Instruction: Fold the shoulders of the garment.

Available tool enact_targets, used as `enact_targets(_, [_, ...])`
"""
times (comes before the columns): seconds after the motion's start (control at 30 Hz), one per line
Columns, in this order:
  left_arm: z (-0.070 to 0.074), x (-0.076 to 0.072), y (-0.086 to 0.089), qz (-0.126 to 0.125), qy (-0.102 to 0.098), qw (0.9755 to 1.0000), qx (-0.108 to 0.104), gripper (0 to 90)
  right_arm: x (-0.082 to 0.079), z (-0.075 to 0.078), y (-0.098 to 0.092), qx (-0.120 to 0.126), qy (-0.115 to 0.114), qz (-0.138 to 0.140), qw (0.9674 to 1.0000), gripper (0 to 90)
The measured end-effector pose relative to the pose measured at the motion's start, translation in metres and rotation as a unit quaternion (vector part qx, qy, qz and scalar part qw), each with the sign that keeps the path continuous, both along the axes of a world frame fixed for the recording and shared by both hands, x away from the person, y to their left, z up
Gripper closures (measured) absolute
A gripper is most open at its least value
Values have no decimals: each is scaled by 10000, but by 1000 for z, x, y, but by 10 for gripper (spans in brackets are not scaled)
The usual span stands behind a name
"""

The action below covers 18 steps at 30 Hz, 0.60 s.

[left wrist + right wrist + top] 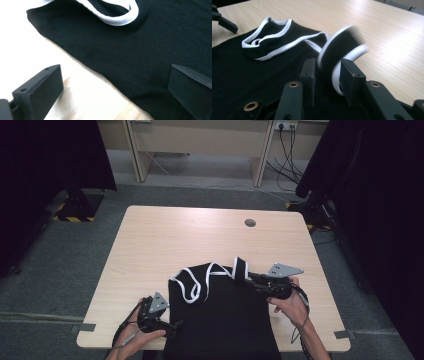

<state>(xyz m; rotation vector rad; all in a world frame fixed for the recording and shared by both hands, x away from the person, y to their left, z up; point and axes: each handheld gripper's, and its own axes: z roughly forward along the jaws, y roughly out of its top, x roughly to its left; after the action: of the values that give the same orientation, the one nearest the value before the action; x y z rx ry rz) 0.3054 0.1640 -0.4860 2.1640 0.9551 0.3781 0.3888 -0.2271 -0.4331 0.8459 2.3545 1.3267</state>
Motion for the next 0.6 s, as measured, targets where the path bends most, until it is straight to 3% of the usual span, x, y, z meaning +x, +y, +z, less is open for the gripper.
enact_targets(0.23, [0,0,0,0,0,10000,-1,0,15,8,1,7,65,-237,9997,525])
enact_targets(0.47, [0,0,0,0,0,10000,1,0,45,-2,30,-185,683,-291,9971,375])
enact_targets(0.6, [0,0,0,0,1,10000,-1,0,67,-11,46,-278,1008,-341,9939,417])
